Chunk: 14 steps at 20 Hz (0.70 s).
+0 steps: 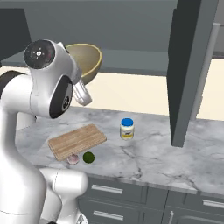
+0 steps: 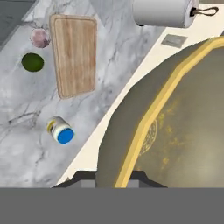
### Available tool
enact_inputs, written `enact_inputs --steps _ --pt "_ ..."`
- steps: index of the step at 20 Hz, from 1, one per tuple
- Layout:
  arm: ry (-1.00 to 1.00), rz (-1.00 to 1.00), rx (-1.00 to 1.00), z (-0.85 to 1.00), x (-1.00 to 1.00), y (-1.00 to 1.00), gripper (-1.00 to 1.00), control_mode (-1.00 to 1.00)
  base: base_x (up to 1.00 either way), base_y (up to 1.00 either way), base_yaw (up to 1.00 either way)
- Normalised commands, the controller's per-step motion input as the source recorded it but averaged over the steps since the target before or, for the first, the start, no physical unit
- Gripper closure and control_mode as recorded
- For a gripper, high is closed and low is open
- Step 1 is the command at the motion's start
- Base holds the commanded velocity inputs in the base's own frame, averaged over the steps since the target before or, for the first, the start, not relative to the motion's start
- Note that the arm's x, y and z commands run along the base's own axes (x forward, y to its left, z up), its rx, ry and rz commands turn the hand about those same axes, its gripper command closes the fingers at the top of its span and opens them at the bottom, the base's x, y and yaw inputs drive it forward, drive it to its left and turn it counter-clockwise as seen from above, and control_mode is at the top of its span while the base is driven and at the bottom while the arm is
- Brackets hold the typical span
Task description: Open the cabinet. Place the bowl and condiment on the counter. Then place the lime and garlic on the cutting board.
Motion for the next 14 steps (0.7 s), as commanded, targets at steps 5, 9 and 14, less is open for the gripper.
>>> enact_inputs --steps 5,9,14 --pt "0.42 0.0 -0.01 -0.4 -0.22 -0.29 1.0 -1.0 0.0 0.0 0.0" --pt "0.39 0.0 -0.04 -0.68 -0.05 -0.21 1.0 -1.0 0.0 0.0 0.0" --pt "0.23 0.0 -0.06 -0.97 0.05 0.0 1.0 -1.0 0.0 0.0 0.0"
